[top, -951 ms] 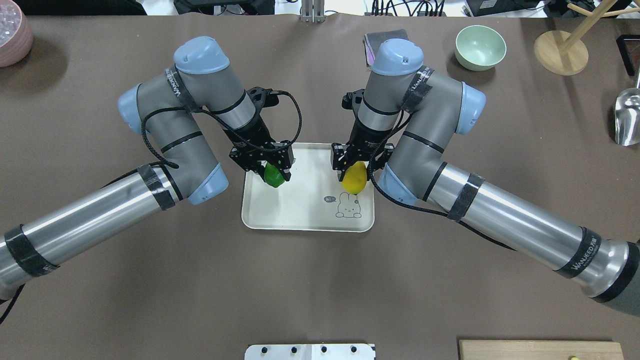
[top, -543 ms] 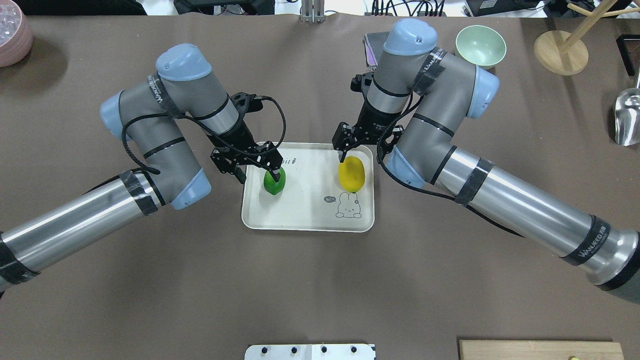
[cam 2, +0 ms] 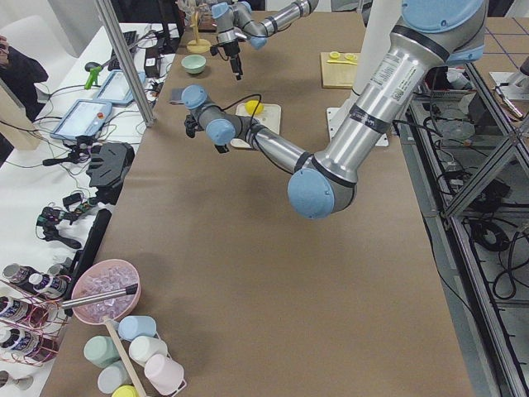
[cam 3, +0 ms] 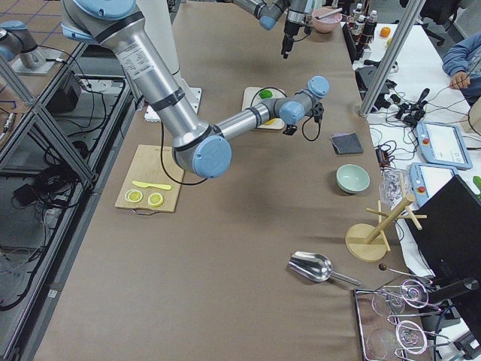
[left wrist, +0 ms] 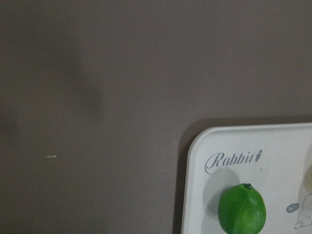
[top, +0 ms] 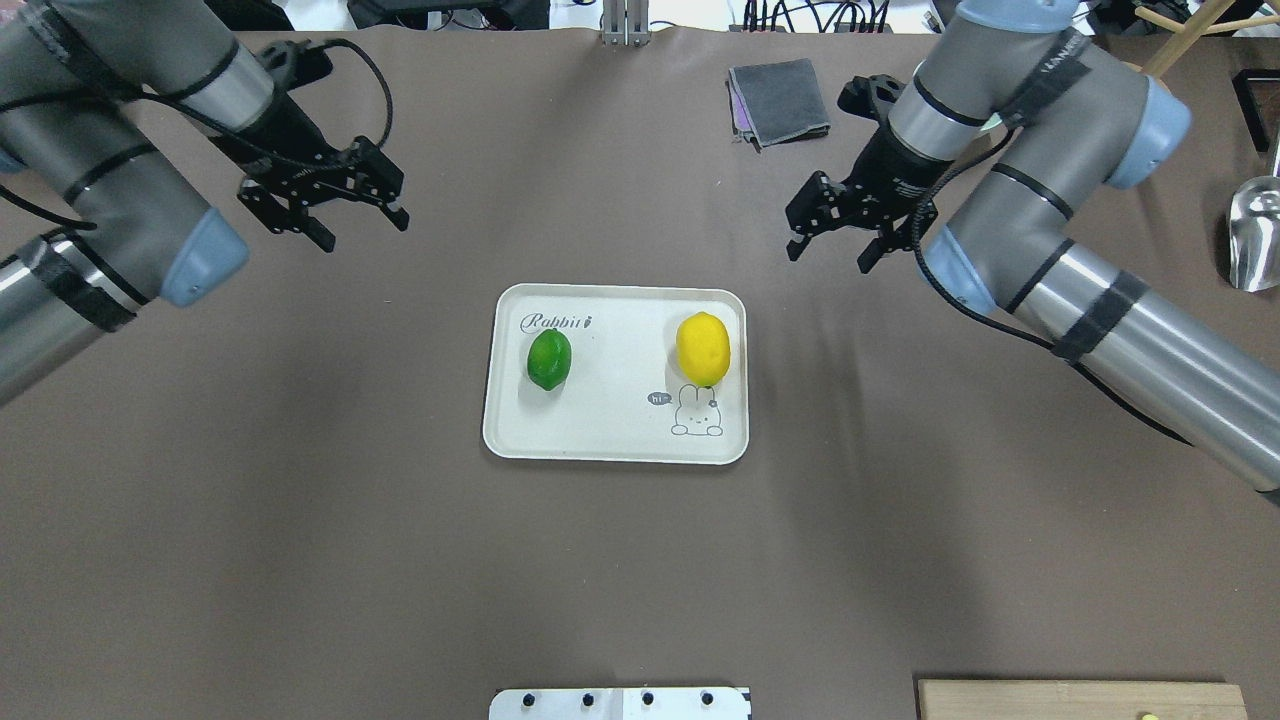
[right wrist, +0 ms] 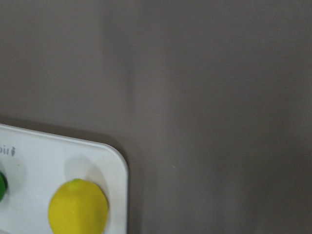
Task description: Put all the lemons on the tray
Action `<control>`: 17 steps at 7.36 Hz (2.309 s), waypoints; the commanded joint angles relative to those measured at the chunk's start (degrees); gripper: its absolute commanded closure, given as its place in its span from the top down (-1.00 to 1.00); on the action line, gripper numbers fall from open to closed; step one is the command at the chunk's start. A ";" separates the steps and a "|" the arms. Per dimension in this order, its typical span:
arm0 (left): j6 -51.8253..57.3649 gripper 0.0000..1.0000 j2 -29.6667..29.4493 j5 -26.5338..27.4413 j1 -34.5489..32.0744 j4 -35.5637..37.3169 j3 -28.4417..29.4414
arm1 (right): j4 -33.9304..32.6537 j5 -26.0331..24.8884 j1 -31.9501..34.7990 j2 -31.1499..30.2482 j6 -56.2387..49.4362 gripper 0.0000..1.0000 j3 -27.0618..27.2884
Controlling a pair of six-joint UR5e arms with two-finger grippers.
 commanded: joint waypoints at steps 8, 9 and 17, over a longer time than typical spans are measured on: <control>33.41 0.97 36.72 27.27 -17.82 5.72 -14.18 | -7.98 -7.55 23.40 -33.78 -27.23 0.96 22.07; 37.73 0.97 37.38 26.83 -21.92 3.05 -10.16 | -14.21 -9.48 26.13 -33.34 -32.99 0.96 21.80; 43.13 0.97 36.95 14.52 -27.33 11.94 -15.89 | -20.16 -12.58 34.33 -30.70 -36.12 0.99 14.95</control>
